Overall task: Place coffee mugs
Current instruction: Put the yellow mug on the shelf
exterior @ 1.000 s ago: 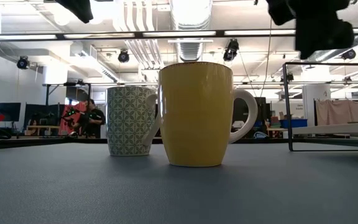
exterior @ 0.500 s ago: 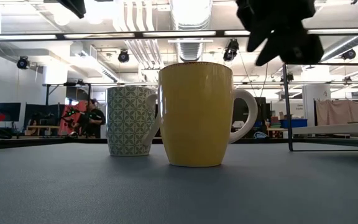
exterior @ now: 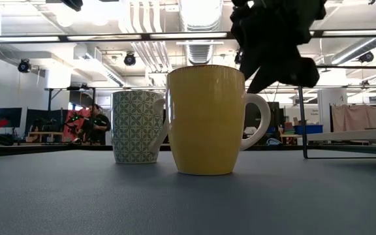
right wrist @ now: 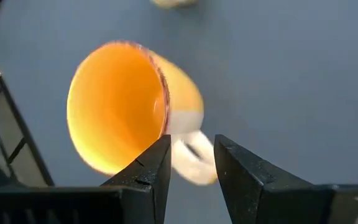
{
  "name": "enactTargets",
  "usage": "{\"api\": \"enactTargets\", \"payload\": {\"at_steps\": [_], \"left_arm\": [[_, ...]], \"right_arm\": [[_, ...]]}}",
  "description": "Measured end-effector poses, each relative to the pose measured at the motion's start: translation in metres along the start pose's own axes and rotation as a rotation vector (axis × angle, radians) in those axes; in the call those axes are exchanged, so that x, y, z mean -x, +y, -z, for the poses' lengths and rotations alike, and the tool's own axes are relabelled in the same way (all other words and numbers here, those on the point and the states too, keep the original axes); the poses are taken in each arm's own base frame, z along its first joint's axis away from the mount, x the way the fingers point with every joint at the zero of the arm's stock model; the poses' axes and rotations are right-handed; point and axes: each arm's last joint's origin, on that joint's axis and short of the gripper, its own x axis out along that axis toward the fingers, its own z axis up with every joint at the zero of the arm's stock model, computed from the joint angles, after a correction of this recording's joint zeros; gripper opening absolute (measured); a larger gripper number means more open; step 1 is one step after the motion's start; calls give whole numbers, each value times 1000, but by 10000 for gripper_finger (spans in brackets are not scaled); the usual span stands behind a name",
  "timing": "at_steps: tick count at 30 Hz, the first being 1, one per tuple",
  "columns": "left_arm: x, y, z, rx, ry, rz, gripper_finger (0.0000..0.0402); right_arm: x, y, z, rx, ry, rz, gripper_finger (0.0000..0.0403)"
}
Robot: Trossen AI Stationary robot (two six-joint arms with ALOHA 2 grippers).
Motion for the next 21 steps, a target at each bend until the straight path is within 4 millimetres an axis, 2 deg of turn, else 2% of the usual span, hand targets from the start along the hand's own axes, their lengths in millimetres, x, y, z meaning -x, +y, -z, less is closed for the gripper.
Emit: {"api": "enactTargets", "payload": {"at_steps": [8, 15, 21], "left_arm": [[0, 0, 0, 3, 0, 2, 82], [2, -2, 2, 3, -1, 8, 82], [3, -3, 4, 10, -3, 17, 82]], "right_arm": [[0, 20, -19, 69, -51, -27, 113], [-13, 25, -28, 199, 14, 147, 113], [-24, 36, -36, 266, 56, 168, 113]]}}
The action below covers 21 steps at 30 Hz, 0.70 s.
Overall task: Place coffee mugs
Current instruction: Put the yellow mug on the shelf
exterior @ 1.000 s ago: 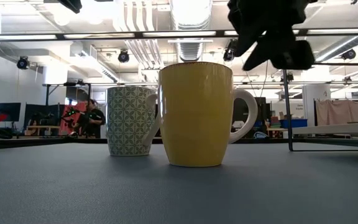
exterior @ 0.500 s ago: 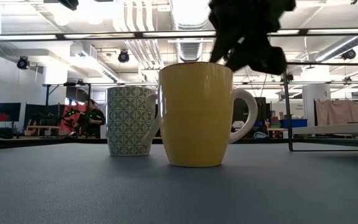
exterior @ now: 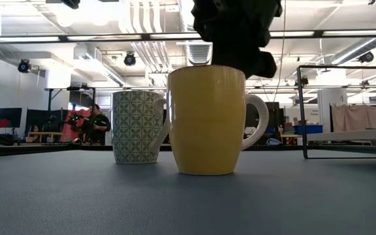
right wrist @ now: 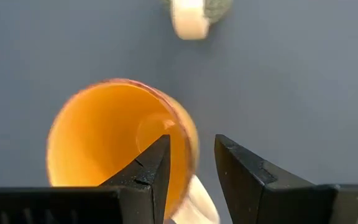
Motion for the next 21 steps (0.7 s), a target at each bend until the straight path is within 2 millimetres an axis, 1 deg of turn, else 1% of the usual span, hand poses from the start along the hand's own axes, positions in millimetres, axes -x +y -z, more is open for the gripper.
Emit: {"api": "enactTargets", "payload": {"at_steps": [4, 8, 10, 13, 17, 18, 21], "left_arm": [[1, -1, 1, -5, 0, 6, 82], [1, -1, 2, -4, -1, 8, 82], [1, -1, 2, 1, -1, 7, 82], [2, -1, 2, 2, -2, 8, 82], [2, -1, 2, 7, -2, 8, 82], [2, -2, 2, 8, -2, 7, 82], [1, -2, 2, 7, -2, 7, 82]], "right_arm": [[-4, 5, -5, 32, 5, -3, 114], [-16, 5, -4, 61, 30, 19, 108], [-18, 5, -3, 61, 43, 15, 101], [-20, 5, -2, 61, 55, 18, 80], [-18, 4, 0, 51, 89, 16, 27], [-17, 3, 1, 47, 111, 18, 19], [-15, 2, 5, 13, 170, 13, 15]]}}
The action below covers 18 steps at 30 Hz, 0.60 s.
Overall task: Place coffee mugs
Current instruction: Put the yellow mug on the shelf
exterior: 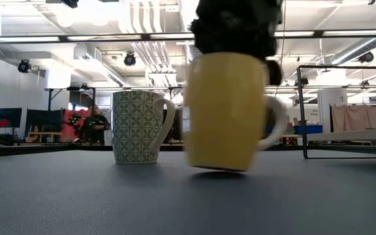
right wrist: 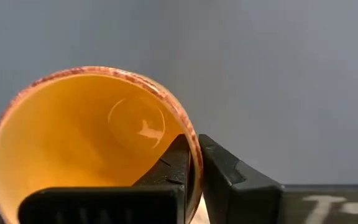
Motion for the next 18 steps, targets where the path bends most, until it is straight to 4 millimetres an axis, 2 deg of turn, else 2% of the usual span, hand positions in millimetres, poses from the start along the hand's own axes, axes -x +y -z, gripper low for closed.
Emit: {"api": "enactTargets", "payload": {"at_steps": [5, 18], "left_arm": [[0, 0, 0, -2, -7, -4, 82], [0, 0, -1, 25, -30, -17, 82]], "right_arm": [[15, 0, 14, -1, 83, 55, 14], [88, -11, 47, -61, 80, 142, 14]]}}
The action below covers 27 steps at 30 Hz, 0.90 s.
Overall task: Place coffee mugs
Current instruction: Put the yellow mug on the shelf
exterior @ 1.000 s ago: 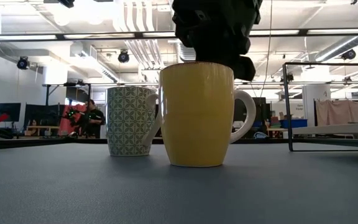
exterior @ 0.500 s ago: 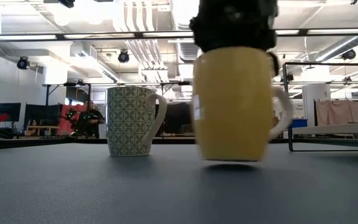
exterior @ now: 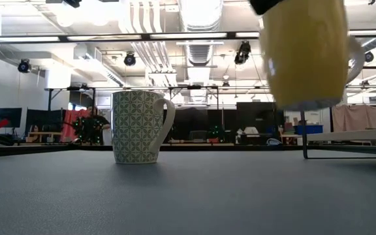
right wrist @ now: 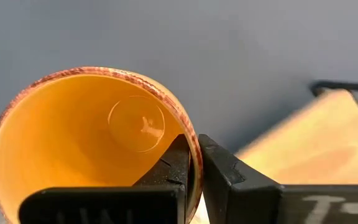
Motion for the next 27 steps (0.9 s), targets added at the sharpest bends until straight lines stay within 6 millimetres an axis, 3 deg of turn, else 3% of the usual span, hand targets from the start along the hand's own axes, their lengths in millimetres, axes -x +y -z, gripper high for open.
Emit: {"api": "enactTargets", "payload": {"at_steps": [4, 12, 20, 27], "left_arm": [[0, 0, -1, 14, -32, -16, 82], [-1, 0, -2, 51, -73, -42, 82], [-1, 0, -3, 68, -93, -52, 82], [-1, 0, -3, 129, -95, -49, 82]], "right_arm": [[11, -6, 12, -57, -32, 23, 13], [11, -13, 38, -90, 5, 63, 13], [1, -24, 55, 177, 64, 119, 13], [8, -37, 62, 415, 87, 123, 13]]}}
